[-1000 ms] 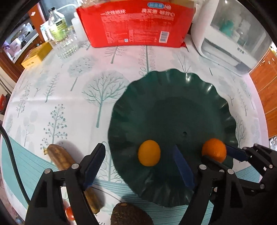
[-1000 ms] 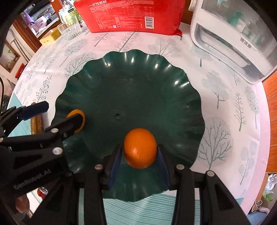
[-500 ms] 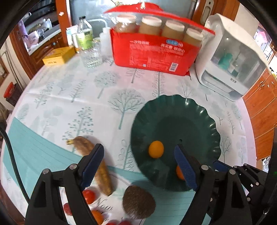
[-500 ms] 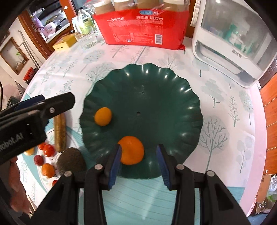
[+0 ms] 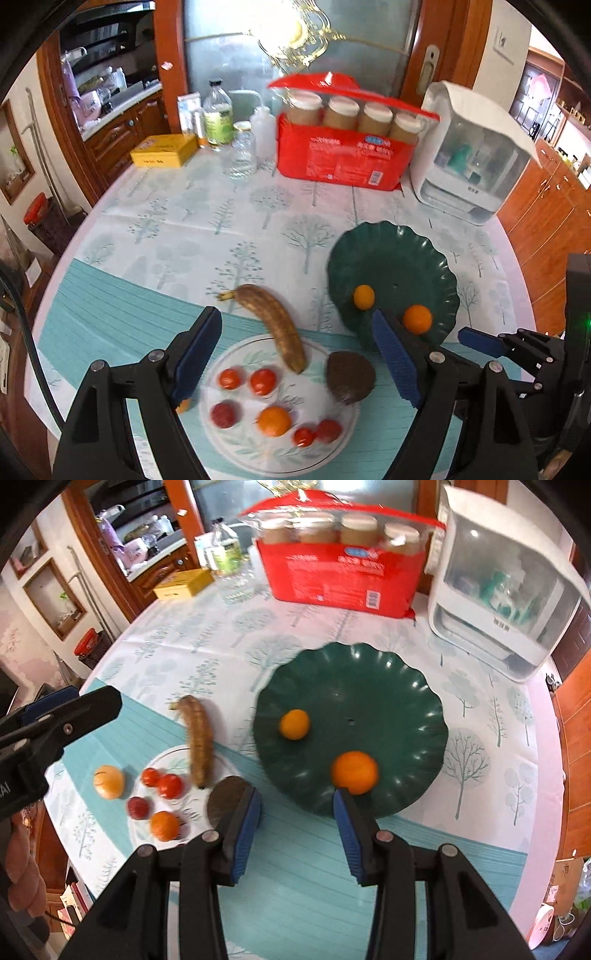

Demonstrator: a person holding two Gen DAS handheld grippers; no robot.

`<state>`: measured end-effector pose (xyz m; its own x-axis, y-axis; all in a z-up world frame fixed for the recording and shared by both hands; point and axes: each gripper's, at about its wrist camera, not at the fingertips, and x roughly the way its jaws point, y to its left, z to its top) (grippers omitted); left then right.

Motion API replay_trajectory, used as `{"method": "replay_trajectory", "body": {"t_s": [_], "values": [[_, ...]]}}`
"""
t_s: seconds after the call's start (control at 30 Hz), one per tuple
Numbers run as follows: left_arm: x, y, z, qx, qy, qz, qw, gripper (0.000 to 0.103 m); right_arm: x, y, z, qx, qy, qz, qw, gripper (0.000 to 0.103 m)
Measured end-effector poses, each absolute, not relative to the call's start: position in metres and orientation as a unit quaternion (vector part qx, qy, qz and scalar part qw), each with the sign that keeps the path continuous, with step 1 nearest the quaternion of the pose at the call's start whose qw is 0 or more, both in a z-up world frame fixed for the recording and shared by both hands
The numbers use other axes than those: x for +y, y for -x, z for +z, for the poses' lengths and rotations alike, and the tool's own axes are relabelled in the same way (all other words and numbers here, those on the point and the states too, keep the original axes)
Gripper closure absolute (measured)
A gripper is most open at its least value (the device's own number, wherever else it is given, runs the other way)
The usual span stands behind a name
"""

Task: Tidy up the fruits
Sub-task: 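Move both tools back toward the fruit plate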

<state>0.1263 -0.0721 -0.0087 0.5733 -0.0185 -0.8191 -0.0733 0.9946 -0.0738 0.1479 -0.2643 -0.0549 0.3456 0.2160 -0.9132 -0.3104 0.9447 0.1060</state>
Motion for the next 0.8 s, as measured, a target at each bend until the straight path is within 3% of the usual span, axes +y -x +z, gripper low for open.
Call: {"method": "replay_trajectory", "body": {"t_s": [0.3,0.8], "values": [[0.000,-0.080,0.006,0.449,0.042,0.057,0.891,0.020,-0.218,-0.113,-0.033,0.529,0.054,0.176,0.829,0.061],[0.087,-0.039,-0.036,0.476,0.046,0.075,0.875,0.020,-0.129,-0.086,-0.050,0.529,0.077,0.199,0.822,0.061]]}}
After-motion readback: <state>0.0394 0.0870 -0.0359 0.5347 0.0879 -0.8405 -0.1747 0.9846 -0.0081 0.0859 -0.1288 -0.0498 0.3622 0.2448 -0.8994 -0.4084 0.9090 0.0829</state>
